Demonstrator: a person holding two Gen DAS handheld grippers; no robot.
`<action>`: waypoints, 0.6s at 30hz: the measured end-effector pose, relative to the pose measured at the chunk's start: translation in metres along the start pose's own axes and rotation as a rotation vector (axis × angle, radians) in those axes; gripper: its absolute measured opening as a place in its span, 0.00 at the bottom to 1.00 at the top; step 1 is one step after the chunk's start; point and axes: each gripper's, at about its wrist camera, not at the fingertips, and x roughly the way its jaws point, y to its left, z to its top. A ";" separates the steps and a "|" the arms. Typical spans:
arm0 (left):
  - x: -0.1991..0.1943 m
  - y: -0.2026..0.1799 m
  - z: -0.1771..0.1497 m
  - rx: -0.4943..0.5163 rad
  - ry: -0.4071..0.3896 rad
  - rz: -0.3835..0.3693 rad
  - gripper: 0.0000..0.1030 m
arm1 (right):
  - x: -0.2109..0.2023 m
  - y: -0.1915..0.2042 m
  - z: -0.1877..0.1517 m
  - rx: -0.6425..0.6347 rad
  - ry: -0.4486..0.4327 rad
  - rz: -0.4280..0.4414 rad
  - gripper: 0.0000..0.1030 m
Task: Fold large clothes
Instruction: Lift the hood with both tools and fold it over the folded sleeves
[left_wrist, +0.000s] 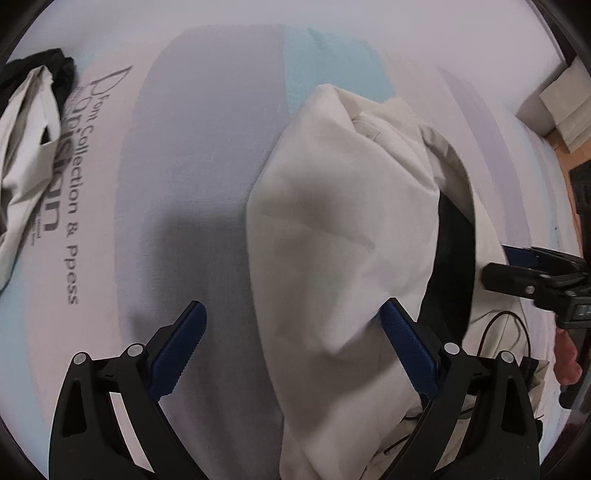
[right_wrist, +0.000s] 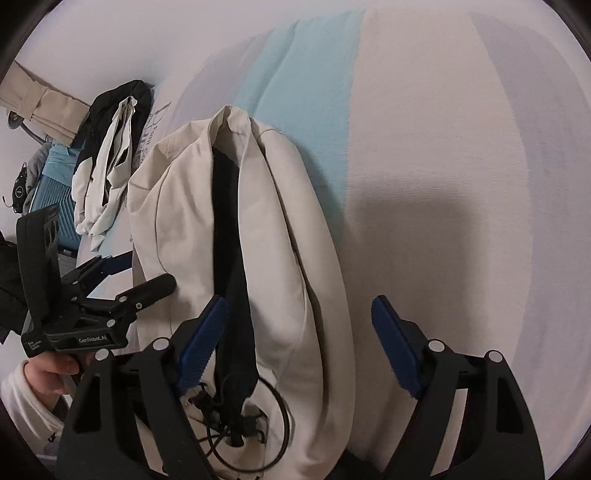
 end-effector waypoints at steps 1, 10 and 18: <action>0.001 -0.002 0.001 0.015 -0.005 -0.009 0.89 | 0.003 0.000 0.001 -0.002 0.013 0.004 0.74; 0.011 -0.001 0.008 -0.024 0.009 -0.061 0.56 | 0.021 0.000 0.005 0.029 0.052 0.019 0.42; 0.004 -0.011 0.004 -0.057 -0.017 -0.082 0.14 | 0.010 0.008 -0.007 0.038 0.009 -0.030 0.12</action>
